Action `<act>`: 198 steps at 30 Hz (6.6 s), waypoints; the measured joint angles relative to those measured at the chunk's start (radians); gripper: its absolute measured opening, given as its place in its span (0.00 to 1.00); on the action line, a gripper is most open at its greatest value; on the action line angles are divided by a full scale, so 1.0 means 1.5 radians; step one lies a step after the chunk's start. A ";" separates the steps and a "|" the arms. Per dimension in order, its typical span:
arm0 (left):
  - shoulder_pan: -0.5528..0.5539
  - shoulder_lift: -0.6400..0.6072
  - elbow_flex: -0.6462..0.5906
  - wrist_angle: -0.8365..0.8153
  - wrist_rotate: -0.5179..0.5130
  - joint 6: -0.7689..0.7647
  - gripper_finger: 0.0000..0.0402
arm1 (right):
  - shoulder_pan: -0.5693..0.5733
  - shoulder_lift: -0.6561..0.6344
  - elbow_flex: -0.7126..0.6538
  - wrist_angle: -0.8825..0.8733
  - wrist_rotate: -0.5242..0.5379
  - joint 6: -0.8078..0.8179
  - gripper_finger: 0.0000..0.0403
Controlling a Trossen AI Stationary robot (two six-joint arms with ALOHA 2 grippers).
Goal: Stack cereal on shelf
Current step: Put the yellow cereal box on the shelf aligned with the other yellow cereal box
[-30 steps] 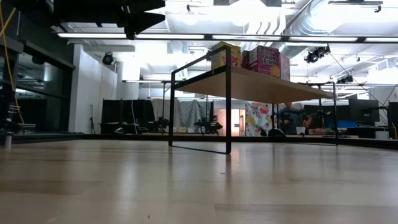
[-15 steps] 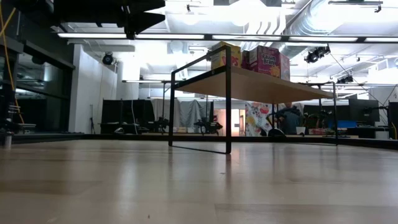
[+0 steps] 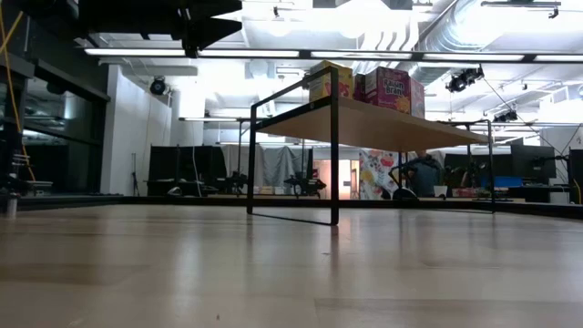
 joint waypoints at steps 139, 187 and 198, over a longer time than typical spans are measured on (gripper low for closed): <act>0.000 0.000 0.000 -0.023 -0.018 0.018 0.59 | -0.071 0.057 0.275 -0.058 0.257 0.154 0.25; 0.001 0.000 0.000 -0.047 -0.033 -0.001 0.59 | -0.733 0.050 0.404 -0.137 0.018 -0.486 0.25; 0.000 0.000 0.000 -0.047 -0.033 -0.012 0.59 | -0.742 0.050 0.404 -0.145 0.026 -0.485 0.34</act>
